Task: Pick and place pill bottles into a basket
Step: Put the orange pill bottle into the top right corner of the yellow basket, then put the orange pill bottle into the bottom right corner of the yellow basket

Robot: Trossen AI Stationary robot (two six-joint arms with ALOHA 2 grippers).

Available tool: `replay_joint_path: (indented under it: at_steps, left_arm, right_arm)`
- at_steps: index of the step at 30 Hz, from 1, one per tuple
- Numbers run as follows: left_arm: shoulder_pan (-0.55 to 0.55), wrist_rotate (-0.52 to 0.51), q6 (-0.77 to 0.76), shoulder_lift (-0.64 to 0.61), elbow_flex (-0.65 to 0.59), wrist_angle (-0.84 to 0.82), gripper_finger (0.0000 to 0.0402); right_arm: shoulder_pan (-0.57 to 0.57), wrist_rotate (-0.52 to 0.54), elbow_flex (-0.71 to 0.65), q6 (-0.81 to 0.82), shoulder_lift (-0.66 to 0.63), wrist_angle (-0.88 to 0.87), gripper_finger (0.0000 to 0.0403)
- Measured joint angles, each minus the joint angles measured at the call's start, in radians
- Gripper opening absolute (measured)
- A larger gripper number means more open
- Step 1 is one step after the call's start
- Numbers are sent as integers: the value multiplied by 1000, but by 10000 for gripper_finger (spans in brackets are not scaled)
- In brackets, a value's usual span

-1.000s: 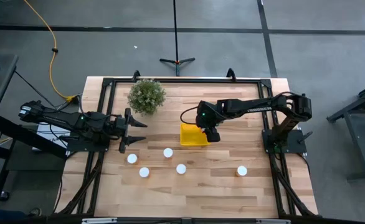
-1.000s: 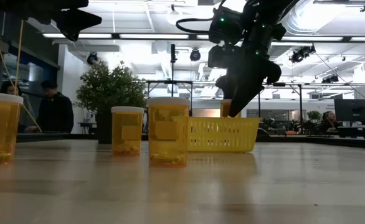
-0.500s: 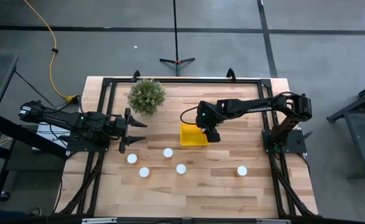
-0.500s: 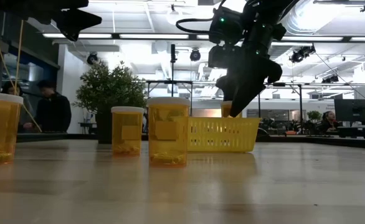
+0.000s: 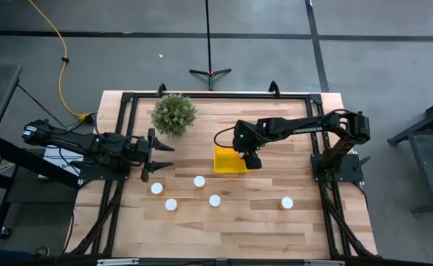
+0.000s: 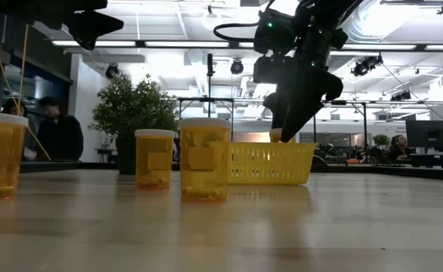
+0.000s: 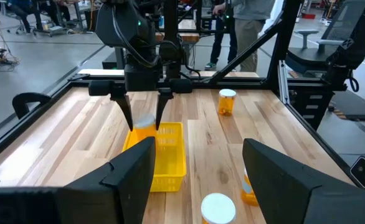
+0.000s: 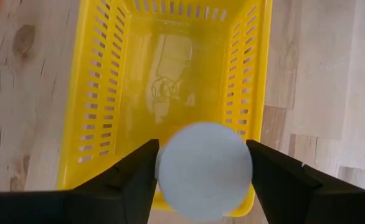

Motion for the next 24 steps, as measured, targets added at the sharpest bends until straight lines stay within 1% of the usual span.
replay_joint_path:
  at_steps: [6,12,14,18,24]
  left_arm:
    - [0,0,0,0,0,0,276]
    - [0,0,0,0,0,0,276]
    - [0,0,0,0,0,0,276]
    - [0,0,0,0,0,0,276]
    - [0,0,0,0,0,0,276]
  right_arm:
    - [0,1,0,0,0,2,248]
    - [0,3,1,0,0,2,249]
    - [0,4,20,0,0,-26,250]
    - [0,6,107,14,0,-96,250]
    - [0,7,306,89,0,-273,250]
